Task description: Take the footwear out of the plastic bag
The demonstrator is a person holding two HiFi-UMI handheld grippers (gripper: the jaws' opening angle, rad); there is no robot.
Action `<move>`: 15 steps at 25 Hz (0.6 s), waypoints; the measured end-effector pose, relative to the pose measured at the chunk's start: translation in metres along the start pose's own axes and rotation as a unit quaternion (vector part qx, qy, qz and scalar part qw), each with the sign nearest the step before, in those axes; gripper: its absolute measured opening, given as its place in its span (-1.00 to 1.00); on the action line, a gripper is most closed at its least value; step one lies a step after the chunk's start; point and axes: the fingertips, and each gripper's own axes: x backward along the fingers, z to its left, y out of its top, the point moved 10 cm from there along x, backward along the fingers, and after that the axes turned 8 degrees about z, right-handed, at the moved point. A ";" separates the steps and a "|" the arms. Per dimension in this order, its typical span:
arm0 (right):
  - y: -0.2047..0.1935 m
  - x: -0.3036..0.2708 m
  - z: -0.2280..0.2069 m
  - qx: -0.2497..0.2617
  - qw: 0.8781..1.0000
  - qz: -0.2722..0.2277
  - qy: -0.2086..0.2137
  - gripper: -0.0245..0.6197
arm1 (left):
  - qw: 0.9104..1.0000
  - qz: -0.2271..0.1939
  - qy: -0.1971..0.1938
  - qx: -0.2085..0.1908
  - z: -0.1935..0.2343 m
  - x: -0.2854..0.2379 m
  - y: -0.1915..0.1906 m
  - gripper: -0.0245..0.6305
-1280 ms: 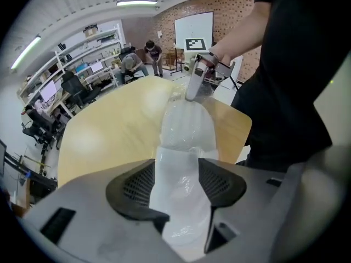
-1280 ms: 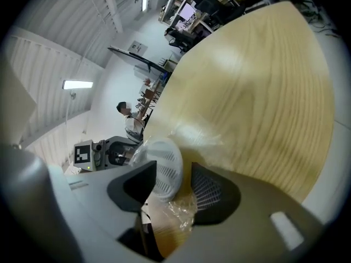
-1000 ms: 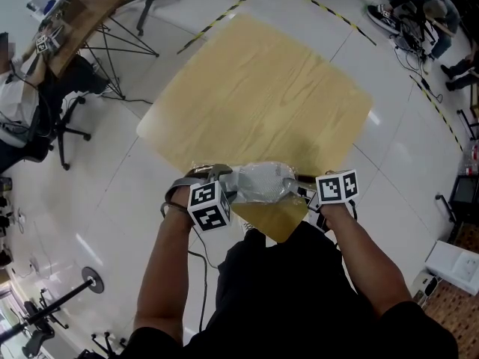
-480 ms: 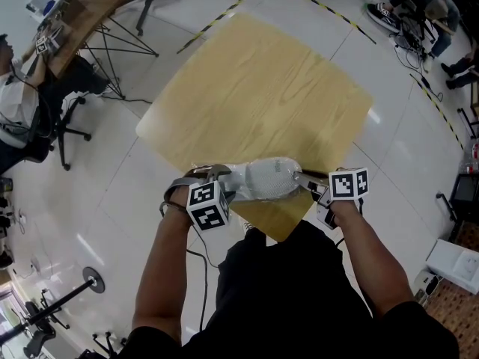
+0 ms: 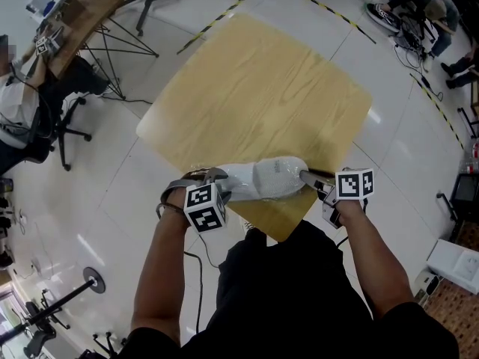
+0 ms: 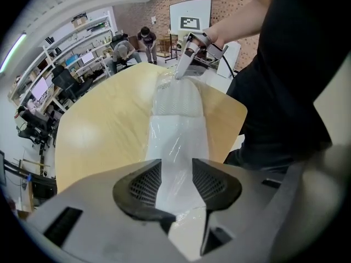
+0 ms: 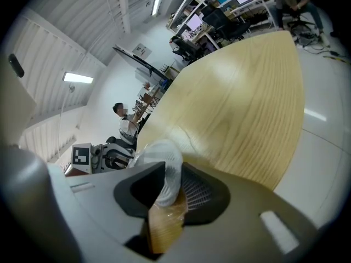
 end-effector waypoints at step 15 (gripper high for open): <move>0.014 0.011 -0.005 0.018 1.000 -0.003 -0.024 -0.62 | 1.000 0.006 0.014 0.013 -0.001 0.000 -0.023 -0.61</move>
